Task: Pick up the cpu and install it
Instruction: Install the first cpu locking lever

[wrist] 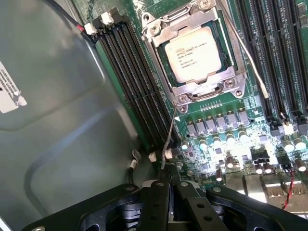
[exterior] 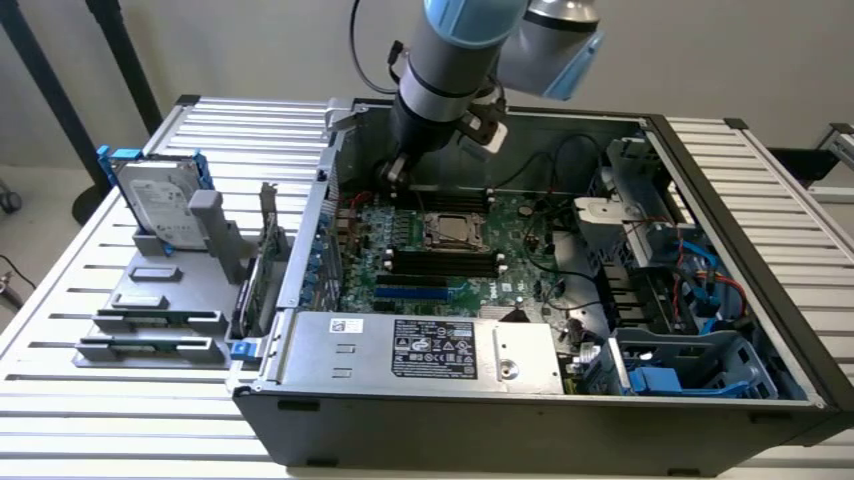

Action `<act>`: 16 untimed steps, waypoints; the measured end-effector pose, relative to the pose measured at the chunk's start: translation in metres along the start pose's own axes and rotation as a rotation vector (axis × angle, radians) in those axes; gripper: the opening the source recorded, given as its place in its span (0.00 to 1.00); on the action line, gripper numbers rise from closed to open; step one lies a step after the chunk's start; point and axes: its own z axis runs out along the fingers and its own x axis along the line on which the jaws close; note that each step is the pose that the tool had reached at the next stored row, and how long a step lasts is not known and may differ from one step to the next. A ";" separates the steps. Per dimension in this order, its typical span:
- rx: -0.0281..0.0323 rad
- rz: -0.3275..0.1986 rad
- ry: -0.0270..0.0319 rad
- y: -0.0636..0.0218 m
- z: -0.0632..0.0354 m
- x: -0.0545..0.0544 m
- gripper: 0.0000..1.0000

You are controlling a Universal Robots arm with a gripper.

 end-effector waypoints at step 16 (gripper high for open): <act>-0.0153 0.050 0.0184 0.0060 -0.0077 0.005 0.11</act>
